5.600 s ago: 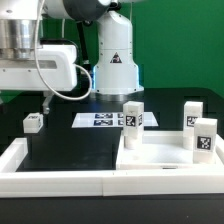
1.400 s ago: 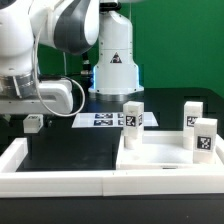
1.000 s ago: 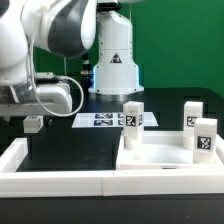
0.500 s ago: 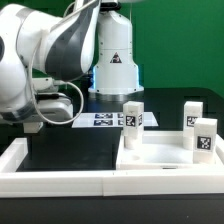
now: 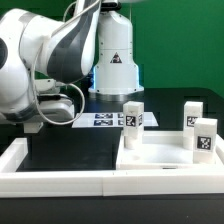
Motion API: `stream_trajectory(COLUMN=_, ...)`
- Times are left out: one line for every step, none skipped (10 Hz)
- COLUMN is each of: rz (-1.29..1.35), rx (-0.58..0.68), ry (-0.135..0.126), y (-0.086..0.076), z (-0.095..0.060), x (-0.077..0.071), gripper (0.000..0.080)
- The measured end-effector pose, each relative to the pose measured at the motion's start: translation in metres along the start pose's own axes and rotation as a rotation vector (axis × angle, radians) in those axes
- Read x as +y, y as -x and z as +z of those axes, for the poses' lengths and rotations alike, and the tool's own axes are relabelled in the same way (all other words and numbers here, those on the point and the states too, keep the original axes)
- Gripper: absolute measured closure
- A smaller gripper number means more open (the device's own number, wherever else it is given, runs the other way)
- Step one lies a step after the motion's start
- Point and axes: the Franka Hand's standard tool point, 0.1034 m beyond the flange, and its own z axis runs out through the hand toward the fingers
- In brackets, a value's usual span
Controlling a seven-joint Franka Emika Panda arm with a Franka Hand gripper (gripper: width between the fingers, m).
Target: Assemble square table
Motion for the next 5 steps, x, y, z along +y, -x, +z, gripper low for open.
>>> stream_trajectory(rz=0.001, rx=-0.007, ry=-0.006, y=0.0045, z=0.0077, x=-0.0012, gripper=0.015)
stream_trajectory(rz=0.0, rx=-0.009, ry=-0.009, y=0.0073, z=0.0116, x=-0.0028, gripper=0.015)
stream_trajectory(rz=-0.003, rx=-0.005, ry=-0.004, y=0.0062, z=0.0091, x=-0.0041, gripper=0.021)
stream_trajectory(rz=-0.006, rx=-0.003, ry=0.0, y=0.0051, z=0.0073, x=-0.0055, gripper=0.021)
stream_trajectory(rz=-0.005, rx=-0.003, ry=0.0, y=0.0053, z=0.0075, x=-0.0053, gripper=0.0346)
